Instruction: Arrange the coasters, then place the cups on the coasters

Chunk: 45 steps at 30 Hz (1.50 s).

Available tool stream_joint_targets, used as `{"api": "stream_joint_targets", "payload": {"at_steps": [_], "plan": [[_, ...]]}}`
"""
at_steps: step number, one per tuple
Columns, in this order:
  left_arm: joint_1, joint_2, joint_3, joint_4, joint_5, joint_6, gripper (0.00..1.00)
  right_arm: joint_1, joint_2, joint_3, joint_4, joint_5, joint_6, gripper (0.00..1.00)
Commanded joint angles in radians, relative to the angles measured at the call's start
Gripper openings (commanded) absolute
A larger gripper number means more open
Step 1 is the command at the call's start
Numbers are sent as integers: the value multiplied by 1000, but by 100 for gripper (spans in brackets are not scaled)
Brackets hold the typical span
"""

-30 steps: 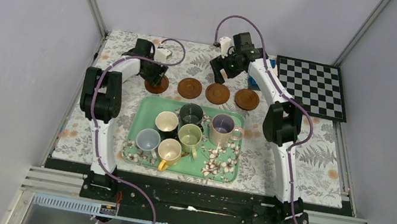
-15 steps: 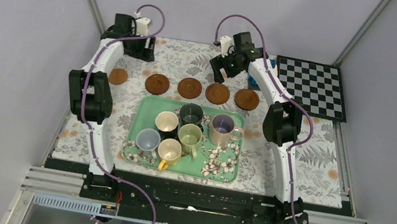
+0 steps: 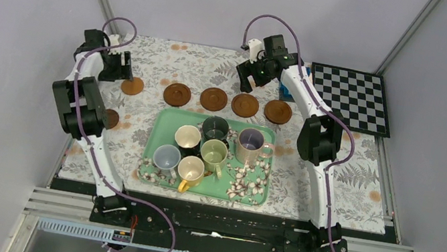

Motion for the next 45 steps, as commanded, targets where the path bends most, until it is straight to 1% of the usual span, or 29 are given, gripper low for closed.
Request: {"api": "stream_joint_targets", "payload": {"at_steps": [1, 7, 11, 14, 18, 21, 28, 37, 45], "plan": [[-23, 103, 105, 46, -59, 23, 75, -3, -79, -7, 5, -22, 0, 95], [-23, 207, 197, 54, -54, 54, 70, -4, -101, -37, 5, -12, -16, 95], [-21, 229, 209, 53, -43, 71, 69, -3, -106, -41, -4, -10, -25, 95], [-23, 203, 158, 49, 3, 79, 63, -4, -107, -41, -5, -6, -30, 95], [-27, 134, 31, 68, 75, 108, 55, -4, -105, -38, -2, -8, -24, 95], [-31, 101, -24, 81, 84, 116, 52, -4, -101, -35, -1, -13, -16, 95], [-42, 85, -67, 90, 77, 103, 51, -4, -99, -32, -4, -19, -9, 95], [-108, 122, -44, 95, 73, 91, 51, -4, -103, -38, -2, -17, -1, 95], [-111, 142, -14, 86, 31, 97, 50, -3, -112, -51, 11, -9, -1, 95]]}}
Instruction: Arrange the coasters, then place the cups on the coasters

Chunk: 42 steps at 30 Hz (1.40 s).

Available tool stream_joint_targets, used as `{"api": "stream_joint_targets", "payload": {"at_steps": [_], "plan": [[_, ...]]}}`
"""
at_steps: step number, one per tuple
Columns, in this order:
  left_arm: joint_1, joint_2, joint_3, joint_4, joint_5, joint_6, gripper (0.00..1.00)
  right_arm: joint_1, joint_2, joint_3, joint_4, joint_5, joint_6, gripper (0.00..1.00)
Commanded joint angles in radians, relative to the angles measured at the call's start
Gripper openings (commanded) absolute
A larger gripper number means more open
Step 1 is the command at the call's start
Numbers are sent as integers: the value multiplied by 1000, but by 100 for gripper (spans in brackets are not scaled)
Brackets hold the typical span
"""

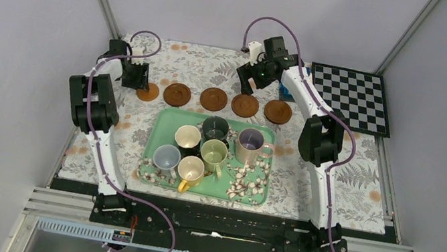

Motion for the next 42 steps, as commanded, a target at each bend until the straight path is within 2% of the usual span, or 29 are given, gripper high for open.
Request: {"api": "stream_joint_targets", "payload": {"at_steps": [1, 6, 10, 14, 21, 29, 36, 42], "plan": [[8, 19, 29, -13, -20, -4, 51, -3, -81, 3, 11, -9, 13, 95], [8, -40, 54, -33, 29, -34, 69, -4, -63, 34, -4, -20, 15, 95], [16, -82, 173, -119, 82, -82, 76, -2, -50, 58, -15, -30, 17, 95], [58, -149, 165, -188, 67, -60, 77, -1, -45, 72, -15, -36, 14, 95], [247, -348, -139, -217, -23, 17, 77, -1, -50, 92, -23, -45, 14, 95], [418, -470, -369, -192, -55, 88, 76, 5, -45, 106, -57, -77, 13, 96], [447, -494, -519, -113, -50, 102, 71, 8, -43, 112, -75, -63, 9, 96], [443, -403, -503, -47, -51, 30, 69, 8, -49, 95, -72, -52, 10, 96]]}}
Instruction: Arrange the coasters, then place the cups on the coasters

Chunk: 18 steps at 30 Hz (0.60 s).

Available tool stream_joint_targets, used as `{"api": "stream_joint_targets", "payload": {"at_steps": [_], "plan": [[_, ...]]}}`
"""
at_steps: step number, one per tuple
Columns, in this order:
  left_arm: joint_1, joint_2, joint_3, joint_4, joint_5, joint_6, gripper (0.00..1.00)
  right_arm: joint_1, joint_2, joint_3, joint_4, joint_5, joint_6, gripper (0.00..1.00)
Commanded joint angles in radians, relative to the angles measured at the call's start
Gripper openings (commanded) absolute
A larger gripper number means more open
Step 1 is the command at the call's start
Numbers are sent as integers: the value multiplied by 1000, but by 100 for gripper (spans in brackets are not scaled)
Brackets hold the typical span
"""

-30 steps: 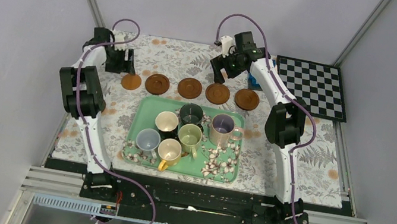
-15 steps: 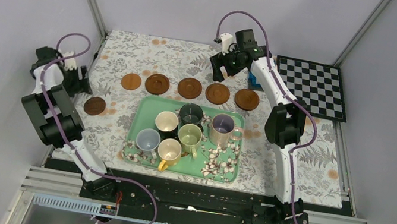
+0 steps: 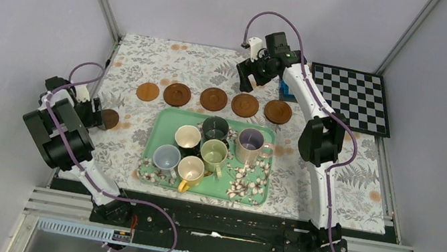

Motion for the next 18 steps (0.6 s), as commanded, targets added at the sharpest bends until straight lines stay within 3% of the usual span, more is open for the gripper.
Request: {"api": "stream_joint_targets", "payload": {"at_steps": [1, 9, 18], "plan": [[-6, 53, 41, 118, -4, -60, 68, 6, -52, 18, -9, 2, 3, 96], [-114, 169, 124, 168, -82, -127, 58, 4, -77, -35, 6, 35, -7, 96], [-211, 309, 321, 169, -150, -223, 53, -2, -85, -53, 26, 42, -8, 96]]}}
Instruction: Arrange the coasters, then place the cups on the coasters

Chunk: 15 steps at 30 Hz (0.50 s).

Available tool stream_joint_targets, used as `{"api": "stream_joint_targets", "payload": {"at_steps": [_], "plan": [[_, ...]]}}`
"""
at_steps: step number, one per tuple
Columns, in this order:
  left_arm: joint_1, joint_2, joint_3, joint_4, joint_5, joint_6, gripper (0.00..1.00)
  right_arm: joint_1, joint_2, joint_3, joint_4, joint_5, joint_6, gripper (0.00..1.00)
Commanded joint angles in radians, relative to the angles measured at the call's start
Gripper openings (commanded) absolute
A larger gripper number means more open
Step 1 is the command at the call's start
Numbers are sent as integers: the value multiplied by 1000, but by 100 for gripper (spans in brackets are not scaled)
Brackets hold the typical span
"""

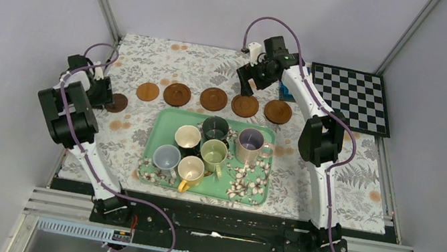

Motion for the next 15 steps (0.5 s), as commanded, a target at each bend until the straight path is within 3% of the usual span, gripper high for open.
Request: {"api": "stream_joint_targets", "payload": {"at_steps": [1, 15], "plan": [[-47, 89, 98, 37, -90, -53, 53, -2, -85, 2, 23, 13, -9, 96], [-115, 230, 297, 22, -135, -44, 52, -3, -84, 29, 8, 8, -14, 97]]}}
